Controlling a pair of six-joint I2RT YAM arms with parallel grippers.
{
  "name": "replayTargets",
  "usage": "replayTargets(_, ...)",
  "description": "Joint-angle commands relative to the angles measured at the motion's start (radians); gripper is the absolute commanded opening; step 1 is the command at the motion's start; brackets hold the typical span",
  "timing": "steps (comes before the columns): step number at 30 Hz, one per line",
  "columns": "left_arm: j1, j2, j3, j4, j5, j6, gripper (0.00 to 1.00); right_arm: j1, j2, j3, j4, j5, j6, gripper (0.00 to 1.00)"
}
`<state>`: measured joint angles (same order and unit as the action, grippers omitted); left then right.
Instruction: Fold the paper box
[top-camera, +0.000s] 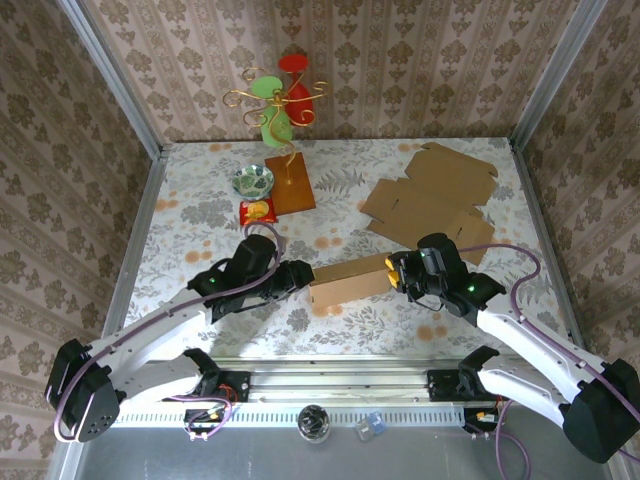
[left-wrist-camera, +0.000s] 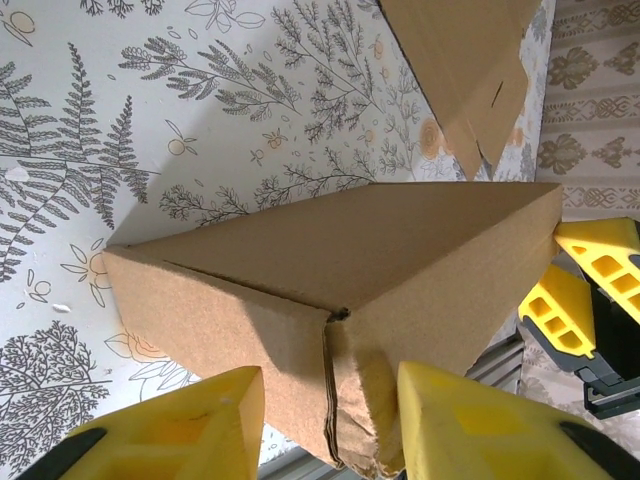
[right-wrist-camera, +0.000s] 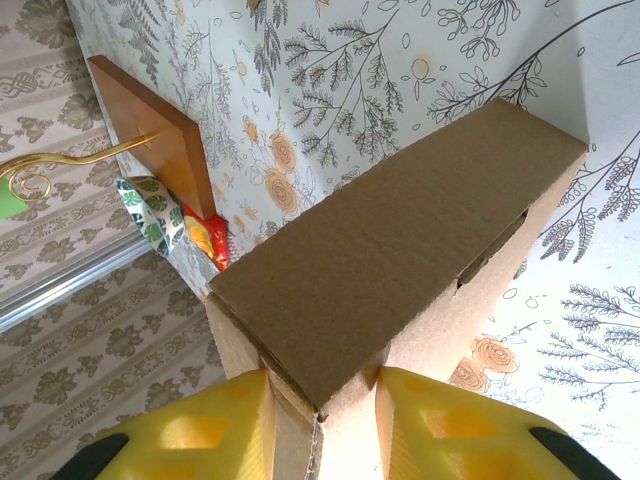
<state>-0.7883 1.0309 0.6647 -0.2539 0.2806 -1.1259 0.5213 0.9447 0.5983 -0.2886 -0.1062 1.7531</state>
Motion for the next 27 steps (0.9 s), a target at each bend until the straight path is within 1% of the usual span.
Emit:
replayTargets(1,0.0,0.014,-0.03,-0.01,0.016,0.022,0.36,-0.001,0.039,-0.029,-0.2,0.002,-0.003,0.3)
replayTargets(3,-0.005,0.014,-0.039,-0.016,0.015,0.038,0.34,-0.001,0.047,-0.023,-0.238,-0.008,-0.005,0.29)
replayTargets(7,-0.006,0.018,-0.053,-0.047,0.023,0.097,0.32,-0.001,0.057,-0.018,-0.305,-0.018,-0.005,0.3)
replayTargets(12,-0.005,0.052,-0.063,-0.087,0.056,0.172,0.25,-0.001,0.061,-0.012,-0.344,-0.019,0.001,0.31)
replayTargets(15,-0.016,0.074,-0.063,-0.11,0.056,0.223,0.22,-0.001,0.068,-0.008,-0.358,-0.022,0.001,0.3)
replayTargets(19,-0.045,0.103,-0.04,-0.178,0.018,0.308,0.2,-0.002,0.071,-0.006,-0.375,-0.034,0.002,0.31)
replayTargets(22,-0.074,0.109,-0.028,-0.204,-0.028,0.345,0.19,-0.003,0.068,0.0,-0.368,-0.046,-0.005,0.31)
replayTargets(24,-0.088,0.106,-0.024,-0.214,-0.056,0.357,0.19,-0.004,0.065,0.019,-0.367,-0.049,-0.021,0.34)
replayTargets(27,-0.103,0.091,-0.022,-0.211,-0.091,0.367,0.18,-0.015,0.052,0.073,-0.385,-0.066,-0.052,0.48)
